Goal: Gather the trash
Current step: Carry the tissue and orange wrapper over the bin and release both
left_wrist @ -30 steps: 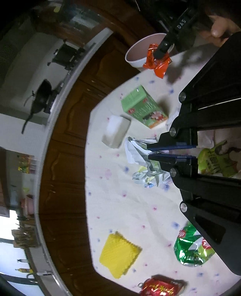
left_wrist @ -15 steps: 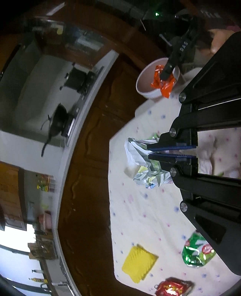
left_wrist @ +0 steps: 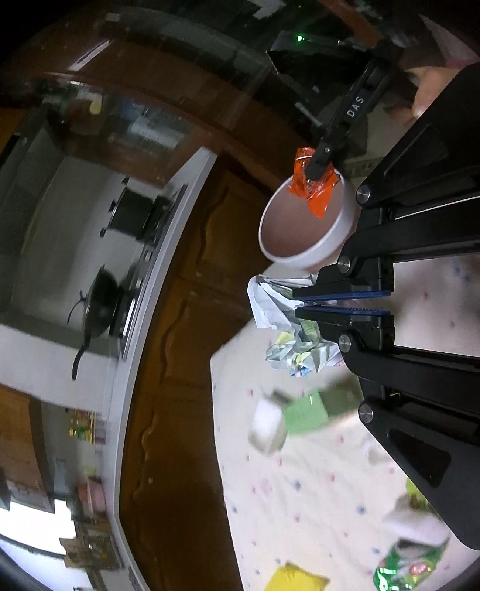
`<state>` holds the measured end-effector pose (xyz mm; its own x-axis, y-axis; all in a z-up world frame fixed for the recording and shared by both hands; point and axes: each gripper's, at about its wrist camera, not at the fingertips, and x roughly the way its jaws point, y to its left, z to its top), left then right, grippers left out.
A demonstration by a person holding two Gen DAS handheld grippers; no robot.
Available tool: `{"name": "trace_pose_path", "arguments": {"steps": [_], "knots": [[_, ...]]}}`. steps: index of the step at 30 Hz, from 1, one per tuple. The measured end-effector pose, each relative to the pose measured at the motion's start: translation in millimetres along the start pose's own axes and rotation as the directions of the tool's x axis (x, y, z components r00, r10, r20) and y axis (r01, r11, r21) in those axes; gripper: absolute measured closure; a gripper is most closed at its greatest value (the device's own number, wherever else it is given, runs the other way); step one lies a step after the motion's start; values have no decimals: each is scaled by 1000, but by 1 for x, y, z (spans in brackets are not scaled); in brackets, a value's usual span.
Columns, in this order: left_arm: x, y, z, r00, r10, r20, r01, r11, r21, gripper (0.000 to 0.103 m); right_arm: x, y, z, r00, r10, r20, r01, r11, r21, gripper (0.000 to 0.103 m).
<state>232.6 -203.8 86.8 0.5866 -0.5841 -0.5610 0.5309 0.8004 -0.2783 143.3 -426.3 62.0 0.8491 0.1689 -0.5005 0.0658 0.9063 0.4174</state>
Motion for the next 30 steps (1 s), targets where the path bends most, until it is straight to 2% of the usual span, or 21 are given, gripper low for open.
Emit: {"name": "trace_pose_path", "arguments": {"steps": [3, 17, 24, 30], "knots": [[15, -16, 2, 999, -42, -21, 42, 999, 6, 101, -6, -16, 3, 1000, -28, 10, 28, 999, 20, 100], [74, -74, 10, 987, -124, -100, 129, 991, 41, 101, -13, -74, 16, 994, -104, 17, 103, 991, 81, 100], [114, -95, 12, 974, -151, -171, 163, 985, 58, 101, 1, -95, 20, 991, -134, -29, 136, 989, 66, 100], [150, -106, 11, 961, -145, -235, 164, 984, 63, 101, 13, -112, 23, 987, -146, -68, 151, 986, 70, 100]]}}
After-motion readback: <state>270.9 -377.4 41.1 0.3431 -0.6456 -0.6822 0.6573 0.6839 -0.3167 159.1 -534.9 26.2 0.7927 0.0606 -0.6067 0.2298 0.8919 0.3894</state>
